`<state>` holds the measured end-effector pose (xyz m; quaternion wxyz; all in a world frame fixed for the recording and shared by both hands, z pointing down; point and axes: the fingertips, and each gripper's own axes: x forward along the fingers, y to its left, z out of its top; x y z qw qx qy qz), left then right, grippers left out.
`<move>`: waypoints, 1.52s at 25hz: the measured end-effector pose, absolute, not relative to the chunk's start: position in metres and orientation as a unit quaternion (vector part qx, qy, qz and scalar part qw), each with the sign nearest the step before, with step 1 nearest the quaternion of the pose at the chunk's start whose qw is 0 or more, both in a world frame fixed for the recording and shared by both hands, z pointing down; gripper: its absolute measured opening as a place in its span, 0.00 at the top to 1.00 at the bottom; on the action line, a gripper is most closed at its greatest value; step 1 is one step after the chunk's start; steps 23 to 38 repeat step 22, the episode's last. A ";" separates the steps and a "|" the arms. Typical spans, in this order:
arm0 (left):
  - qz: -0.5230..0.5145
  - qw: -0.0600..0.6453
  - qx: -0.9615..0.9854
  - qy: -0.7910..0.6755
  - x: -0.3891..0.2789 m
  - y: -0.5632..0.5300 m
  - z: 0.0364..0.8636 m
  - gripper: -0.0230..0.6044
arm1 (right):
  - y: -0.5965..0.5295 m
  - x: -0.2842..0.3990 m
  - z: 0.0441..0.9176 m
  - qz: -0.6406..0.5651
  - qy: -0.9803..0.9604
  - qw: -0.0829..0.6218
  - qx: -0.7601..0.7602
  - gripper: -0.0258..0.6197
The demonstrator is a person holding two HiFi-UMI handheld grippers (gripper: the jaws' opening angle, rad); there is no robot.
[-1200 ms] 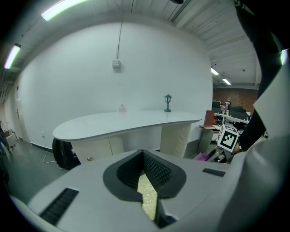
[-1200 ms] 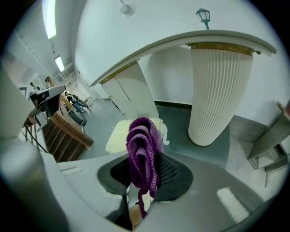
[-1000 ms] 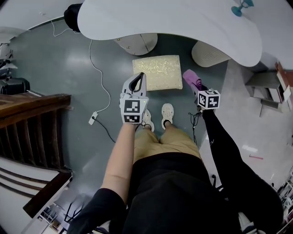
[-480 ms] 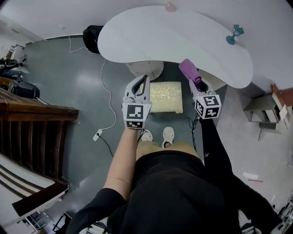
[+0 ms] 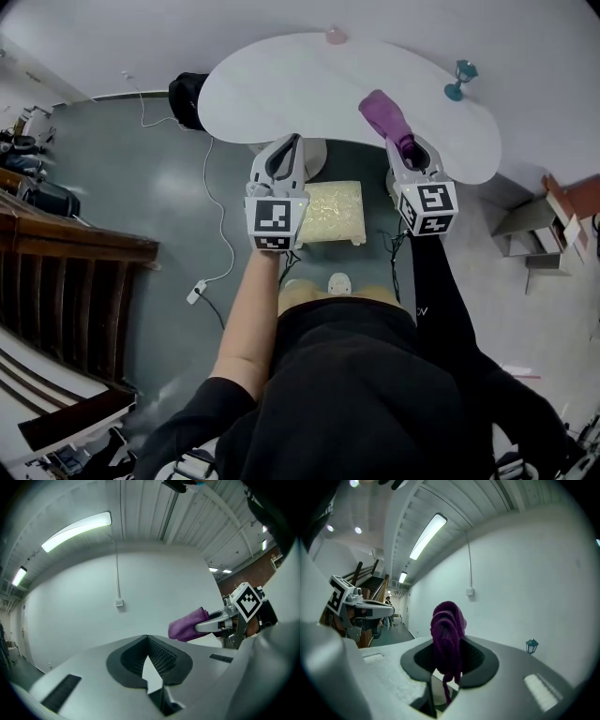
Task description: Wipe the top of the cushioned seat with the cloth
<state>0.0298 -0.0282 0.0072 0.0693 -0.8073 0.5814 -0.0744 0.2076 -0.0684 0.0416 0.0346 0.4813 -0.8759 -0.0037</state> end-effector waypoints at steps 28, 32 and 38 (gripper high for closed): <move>-0.047 0.089 -0.813 0.574 0.052 -0.024 -0.027 0.95 | -0.052 0.225 0.033 -0.007 -0.871 0.037 0.490 0.82; -0.047 0.089 -0.813 0.574 0.052 -0.024 -0.027 0.95 | -0.052 0.225 0.033 -0.007 -0.871 0.037 0.490 0.82; -0.047 0.089 -0.813 0.574 0.052 -0.024 -0.027 0.95 | -0.052 0.225 0.033 -0.007 -0.871 0.037 0.490 0.82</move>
